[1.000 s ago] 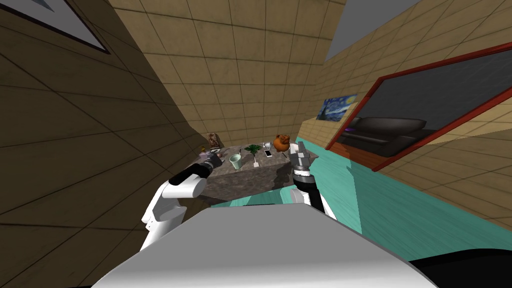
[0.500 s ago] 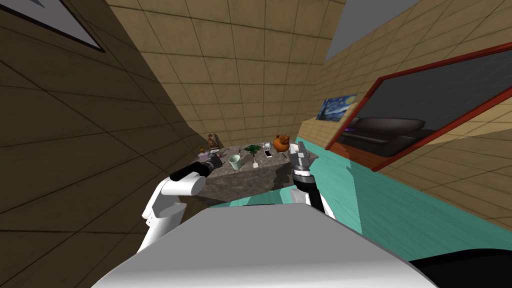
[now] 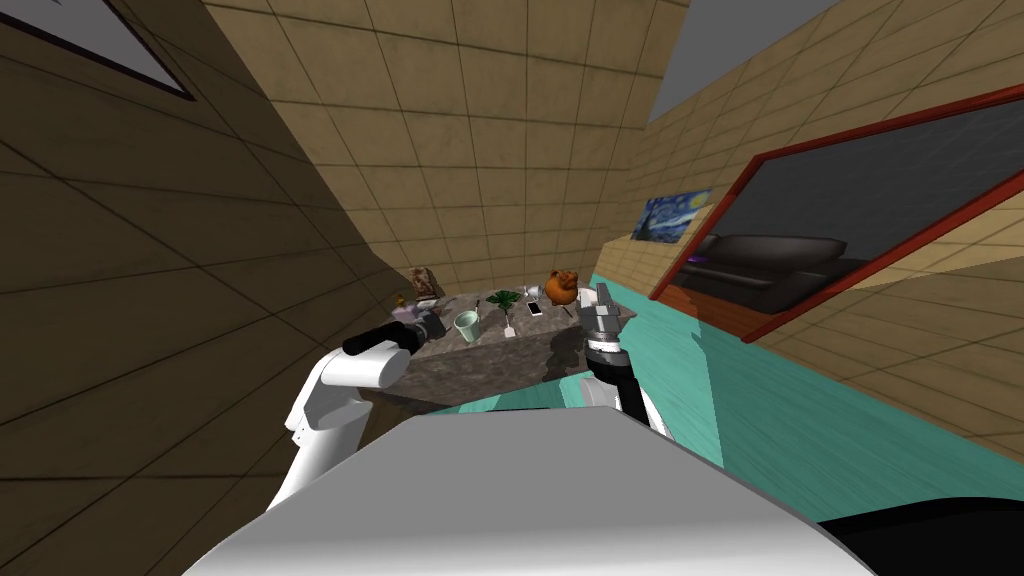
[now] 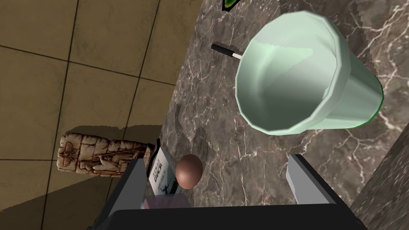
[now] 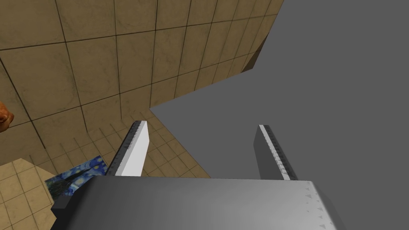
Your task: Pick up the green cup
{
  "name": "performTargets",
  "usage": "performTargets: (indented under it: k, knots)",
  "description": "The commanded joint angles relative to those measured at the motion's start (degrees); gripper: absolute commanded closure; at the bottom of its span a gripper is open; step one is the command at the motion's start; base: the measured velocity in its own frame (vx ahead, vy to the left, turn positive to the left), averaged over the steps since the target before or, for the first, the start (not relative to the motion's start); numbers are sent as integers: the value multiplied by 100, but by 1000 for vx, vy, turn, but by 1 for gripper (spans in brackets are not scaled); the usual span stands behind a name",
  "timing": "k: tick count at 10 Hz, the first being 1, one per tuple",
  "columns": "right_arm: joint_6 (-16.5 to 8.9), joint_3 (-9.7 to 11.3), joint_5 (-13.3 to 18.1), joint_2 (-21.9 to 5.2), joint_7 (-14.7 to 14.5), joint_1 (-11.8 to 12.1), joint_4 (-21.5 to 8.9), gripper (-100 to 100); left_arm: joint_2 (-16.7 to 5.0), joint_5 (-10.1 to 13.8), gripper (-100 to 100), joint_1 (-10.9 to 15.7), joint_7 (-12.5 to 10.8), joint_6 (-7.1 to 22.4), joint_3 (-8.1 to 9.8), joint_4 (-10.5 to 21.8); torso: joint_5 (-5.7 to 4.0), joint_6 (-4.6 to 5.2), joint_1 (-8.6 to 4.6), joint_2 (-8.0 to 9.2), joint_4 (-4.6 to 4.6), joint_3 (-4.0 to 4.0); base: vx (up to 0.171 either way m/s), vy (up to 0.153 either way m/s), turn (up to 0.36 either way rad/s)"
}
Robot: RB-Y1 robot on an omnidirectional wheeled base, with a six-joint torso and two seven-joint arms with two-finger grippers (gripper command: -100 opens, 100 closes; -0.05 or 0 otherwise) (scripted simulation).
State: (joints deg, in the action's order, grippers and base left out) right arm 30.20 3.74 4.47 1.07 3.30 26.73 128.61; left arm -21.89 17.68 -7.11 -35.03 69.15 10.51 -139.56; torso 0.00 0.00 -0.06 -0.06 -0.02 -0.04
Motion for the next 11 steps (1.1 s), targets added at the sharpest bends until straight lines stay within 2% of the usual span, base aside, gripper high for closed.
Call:
performTargets:
  k: [1,2,3,4,5,6,7,8,11]
  knots:
    - [0,0,0,0,0,0,0,0,-64,150,-100,109,-72,286,24,5,0,0,0,0,0,0,21,-18,-25]
    - [0,0,0,0,0,0,0,0,-64,150,-100,109,-72,434,24,5,0,1,-3,-2,0,-1,23,-19,-12]
    - [0,0,0,0,0,0,0,0,-124,296,-100,208,-134,603,43,16,-1,0,-3,-2,0,-1,33,-26,-29]
    - [0,0,0,0,0,0,0,0,-124,296,-100,208,-134,770,43,16,-1,1,-6,-5,-1,-3,32,-25,-12]
    - [0,0,0,0,0,0,0,0,-184,442,-100,306,-193,924,62,28,-1,0,-6,-5,-1,-3,43,-32,-29]
    - [0,0,0,0,0,0,0,0,-184,442,-100,306,-193,1097,62,28,-2,1,-9,-10,-2,-5,36,-26,-13]
    - [0,0,0,0,0,0,0,0,-184,442,-100,306,-193,1137,62,28,-1,0,-7,-8,-2,-4,14,-13,5]
    - [0,0,0,0,0,0,0,0,-243,588,-100,401,-247,1392,78,40,-1,0,-2,-1,0,-1,36,-21,-37]
    - [0,0,0,0,0,0,0,0,-301,729,-100,492,-299,1794,93,53,-2,1,-8,-9,-2,-5,38,-27,-18]
